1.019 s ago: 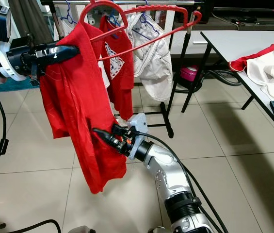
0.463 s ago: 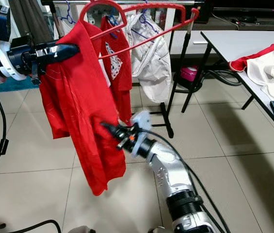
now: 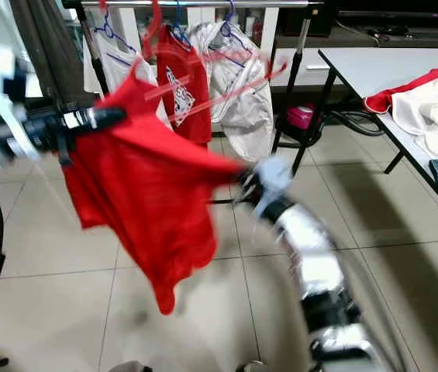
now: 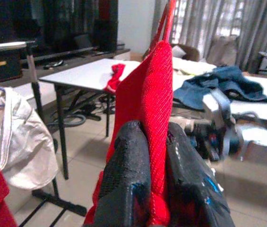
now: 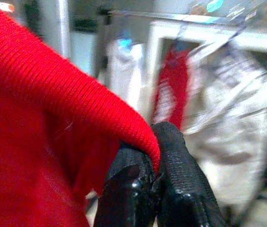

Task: Hang hanger

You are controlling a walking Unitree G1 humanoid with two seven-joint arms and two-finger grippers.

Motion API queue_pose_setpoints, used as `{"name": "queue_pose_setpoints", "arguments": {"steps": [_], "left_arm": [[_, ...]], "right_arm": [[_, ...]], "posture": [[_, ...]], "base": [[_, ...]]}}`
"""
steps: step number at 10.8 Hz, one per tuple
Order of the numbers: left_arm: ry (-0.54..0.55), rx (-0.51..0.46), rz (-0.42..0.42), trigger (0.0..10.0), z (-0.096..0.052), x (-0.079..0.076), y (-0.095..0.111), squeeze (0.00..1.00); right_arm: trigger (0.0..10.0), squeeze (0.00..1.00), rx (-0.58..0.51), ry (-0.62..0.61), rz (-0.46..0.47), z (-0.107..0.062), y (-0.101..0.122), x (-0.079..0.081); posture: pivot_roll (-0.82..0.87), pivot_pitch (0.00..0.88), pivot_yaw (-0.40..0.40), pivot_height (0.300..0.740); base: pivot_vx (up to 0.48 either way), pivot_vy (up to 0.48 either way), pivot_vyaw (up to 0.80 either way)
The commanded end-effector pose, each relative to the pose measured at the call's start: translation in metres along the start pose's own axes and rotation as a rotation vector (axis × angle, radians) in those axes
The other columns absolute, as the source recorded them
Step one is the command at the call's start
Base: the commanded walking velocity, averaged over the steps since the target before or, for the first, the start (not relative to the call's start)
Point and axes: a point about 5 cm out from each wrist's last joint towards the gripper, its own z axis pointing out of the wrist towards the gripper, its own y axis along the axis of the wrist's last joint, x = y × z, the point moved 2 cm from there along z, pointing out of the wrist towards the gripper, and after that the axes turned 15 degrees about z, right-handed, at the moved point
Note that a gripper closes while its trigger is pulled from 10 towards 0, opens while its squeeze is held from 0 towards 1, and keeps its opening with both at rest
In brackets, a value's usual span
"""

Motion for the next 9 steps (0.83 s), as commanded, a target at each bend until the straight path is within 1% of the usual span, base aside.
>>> {"name": "queue_pose_setpoints", "arguments": {"steps": [1, 2, 3, 4, 5, 6, 8, 9], "left_arm": [[0.037, 0.013, 0.095, 0.0, -0.006, 0.003, 0.011, 0.00], [0.017, 0.072, 0.107, 0.0, -0.008, -0.007, -0.001, 0.00], [0.009, 0.083, 0.076, 0.0, -0.013, -0.017, -0.008, 0.00], [0.003, 0.086, 0.056, 0.0, -0.016, -0.024, -0.010, 0.00], [-0.025, 0.116, 0.027, 0.0, -0.022, -0.039, -0.017, 0.00], [-0.034, 0.179, 0.007, 0.0, -0.028, -0.050, -0.028, 0.00], [-0.044, 0.234, -0.017, 0.0, -0.033, -0.060, -0.038, 0.00], [-0.045, 0.361, -0.074, 0.0, -0.042, -0.079, -0.058, 0.00]], "right_arm": [[0.0, 0.00, -0.023, -0.178, -0.027, -0.011, 0.004, -0.028], [0.0, 0.00, -0.089, -0.301, -0.046, -0.013, 0.016, -0.041], [0.0, 0.00, -0.129, -0.393, -0.060, -0.017, 0.023, -0.052], [0.0, 0.00, -0.145, -0.437, -0.070, -0.020, 0.026, -0.058], [0.0, 0.00, -0.171, -0.509, -0.083, -0.026, 0.030, -0.068], [0.0, 0.00, -0.194, -0.546, -0.092, -0.030, 0.034, -0.075], [0.0, 0.00, -0.209, -0.570, -0.100, -0.033, 0.039, -0.081], [0.0, 0.00, -0.224, -0.594, -0.122, -0.037, 0.049, -0.093]], "posture": [[-0.06, 0.001, 0.034, 0.740], [-0.06, 0.002, 0.035, 0.740], [-0.06, 0.005, 0.034, 0.740], [-0.06, 0.006, 0.033, 0.740], [-0.06, 0.007, 0.031, 0.740], [-0.07, 0.009, 0.028, 0.740], [-0.07, 0.009, 0.025, 0.740], [-0.07, 0.010, 0.019, 0.740]], "base": [[0.000, 0.000, 0.00], [0.000, 0.000, 0.00], [0.000, 0.000, 0.00], [0.000, 0.000, 0.00], [0.000, 0.000, 0.00], [0.000, 0.000, 0.00], [0.000, 0.000, 0.00], [0.000, 0.000, 0.00]]}}
